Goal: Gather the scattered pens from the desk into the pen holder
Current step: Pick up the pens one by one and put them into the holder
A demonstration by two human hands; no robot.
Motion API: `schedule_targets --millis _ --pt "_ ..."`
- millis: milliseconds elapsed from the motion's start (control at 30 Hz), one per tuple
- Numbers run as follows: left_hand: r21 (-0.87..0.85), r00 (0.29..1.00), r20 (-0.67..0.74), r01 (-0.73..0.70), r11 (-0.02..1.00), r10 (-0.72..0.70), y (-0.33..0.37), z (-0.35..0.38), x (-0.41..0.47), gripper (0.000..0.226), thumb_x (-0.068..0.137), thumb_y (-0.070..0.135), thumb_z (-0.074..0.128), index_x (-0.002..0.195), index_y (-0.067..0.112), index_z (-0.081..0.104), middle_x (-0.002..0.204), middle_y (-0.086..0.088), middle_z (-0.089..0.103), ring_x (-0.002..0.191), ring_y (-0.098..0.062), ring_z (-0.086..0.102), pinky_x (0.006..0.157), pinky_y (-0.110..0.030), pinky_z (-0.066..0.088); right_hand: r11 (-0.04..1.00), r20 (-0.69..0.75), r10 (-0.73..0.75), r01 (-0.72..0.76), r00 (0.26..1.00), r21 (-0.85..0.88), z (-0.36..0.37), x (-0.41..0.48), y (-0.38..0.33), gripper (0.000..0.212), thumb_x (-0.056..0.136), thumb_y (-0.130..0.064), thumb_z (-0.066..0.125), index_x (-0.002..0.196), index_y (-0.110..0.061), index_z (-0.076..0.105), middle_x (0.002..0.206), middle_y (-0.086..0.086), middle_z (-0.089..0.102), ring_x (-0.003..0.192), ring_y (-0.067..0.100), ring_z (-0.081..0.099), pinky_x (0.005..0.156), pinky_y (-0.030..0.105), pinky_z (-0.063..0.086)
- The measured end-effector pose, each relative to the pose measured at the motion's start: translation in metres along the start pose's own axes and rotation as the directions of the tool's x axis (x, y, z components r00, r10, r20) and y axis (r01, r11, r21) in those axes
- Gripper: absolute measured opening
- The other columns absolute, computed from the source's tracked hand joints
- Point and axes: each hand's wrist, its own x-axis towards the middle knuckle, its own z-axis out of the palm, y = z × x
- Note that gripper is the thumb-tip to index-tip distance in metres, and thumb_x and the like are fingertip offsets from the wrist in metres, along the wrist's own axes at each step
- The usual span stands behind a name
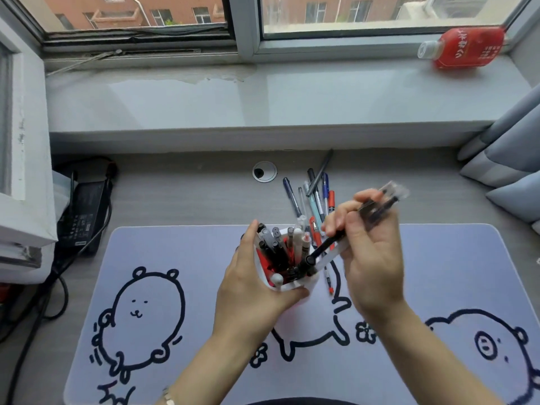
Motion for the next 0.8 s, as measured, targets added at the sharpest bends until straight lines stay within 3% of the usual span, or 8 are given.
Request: schedule_targets --millis 200,300,367,400,533,633,700,800 --pt "-0.032 0.999 0.038 0.034 0.999 -0.033 0.006 0.007 -0.006 0.106 0.049 0.039 0.085 0.133 0.050 0.022 0.112 0.026 0.050 0.085 0.035 0.038 0.069 0.001 0.036 0.988 0.103 -0.007 0.023 0.995 -0.154 0.001 -0.014 0.017 0.012 0.088 -0.004 0.042 0.091 -0.014 0.050 0.076 -0.010 0.061 0.078 0.009 0.062 0.082 0.019 0.050" --pt "-0.035 0.997 0.040 0.060 0.998 -0.059 0.007 0.005 -0.005 0.105 0.049 0.035 0.085 0.132 0.049 0.023 0.099 0.036 0.045 0.081 0.038 0.035 0.069 -0.004 0.036 0.926 0.062 -0.119 0.134 0.991 -0.352 -0.008 -0.005 0.013 0.044 0.080 0.010 0.051 0.112 -0.019 0.043 0.093 0.000 0.059 0.088 0.016 0.067 0.083 0.023 0.053" --pt "-0.020 0.998 0.047 0.047 0.999 -0.046 0.010 0.004 -0.005 0.103 0.049 0.037 0.085 0.131 0.051 0.023 0.101 0.035 0.045 0.081 0.035 0.039 0.069 -0.004 0.035 0.859 0.058 -0.226 0.228 0.972 -0.458 -0.017 0.001 0.013 0.069 0.076 0.013 0.058 0.126 -0.026 0.030 0.102 0.002 0.053 0.087 0.017 0.068 0.076 0.022 0.054" --pt "-0.010 0.998 0.051 0.040 0.999 -0.040 0.011 0.003 -0.005 0.104 0.049 0.039 0.084 0.131 0.051 0.022 0.105 0.032 0.047 0.081 0.032 0.043 0.069 -0.004 0.035 0.831 0.086 -0.250 0.260 0.964 -0.492 -0.021 0.004 0.013 0.069 0.076 0.010 0.061 0.128 -0.025 0.033 0.104 0.001 0.052 0.088 0.015 0.068 0.074 0.021 0.054" --pt "0.013 0.999 0.042 0.020 1.000 -0.021 0.013 0.002 -0.002 0.108 0.049 0.041 0.084 0.135 0.047 0.019 0.122 0.021 0.047 0.079 0.031 0.044 0.074 -0.006 0.034 0.742 0.200 -0.263 0.330 0.944 -0.583 -0.026 -0.001 0.018 0.031 0.083 -0.009 0.059 0.115 -0.010 0.055 0.093 0.001 0.060 0.091 0.016 0.067 0.074 0.032 0.058" --pt "0.062 1.000 0.014 -0.015 0.998 0.014 0.012 0.003 0.000 0.107 0.051 0.040 0.084 0.137 0.043 0.020 0.127 0.018 0.048 0.097 0.020 0.044 0.081 -0.011 0.035 0.600 0.219 -0.312 0.370 0.925 -0.709 -0.024 -0.015 0.026 0.024 0.090 -0.012 0.050 0.105 0.000 0.065 0.103 0.007 0.063 0.100 0.014 0.061 0.087 0.027 0.052" --pt "0.060 1.000 -0.014 -0.017 0.998 0.018 0.009 0.004 0.001 0.106 0.051 0.041 0.083 0.137 0.042 0.020 0.131 0.016 0.048 0.113 0.001 0.046 0.089 -0.018 0.037 0.546 0.285 -0.286 0.400 0.915 -0.736 -0.021 -0.031 0.034 0.035 0.096 -0.017 0.041 0.116 0.006 0.056 0.122 0.012 0.057 0.120 0.015 0.051 0.101 0.025 0.043" --pt "0.074 0.999 -0.020 -0.027 0.997 0.028 0.004 0.005 0.000 0.102 0.052 0.042 0.078 0.137 0.044 0.021 0.131 0.014 0.050 0.120 -0.009 0.048 0.096 -0.028 0.043 0.421 0.418 -0.184 0.455 0.890 -0.784 -0.020 -0.046 0.043 0.043 0.099 -0.027 0.030 0.131 0.001 0.038 0.142 0.006 0.039 0.138 0.019 0.031 0.112 0.037 0.030"
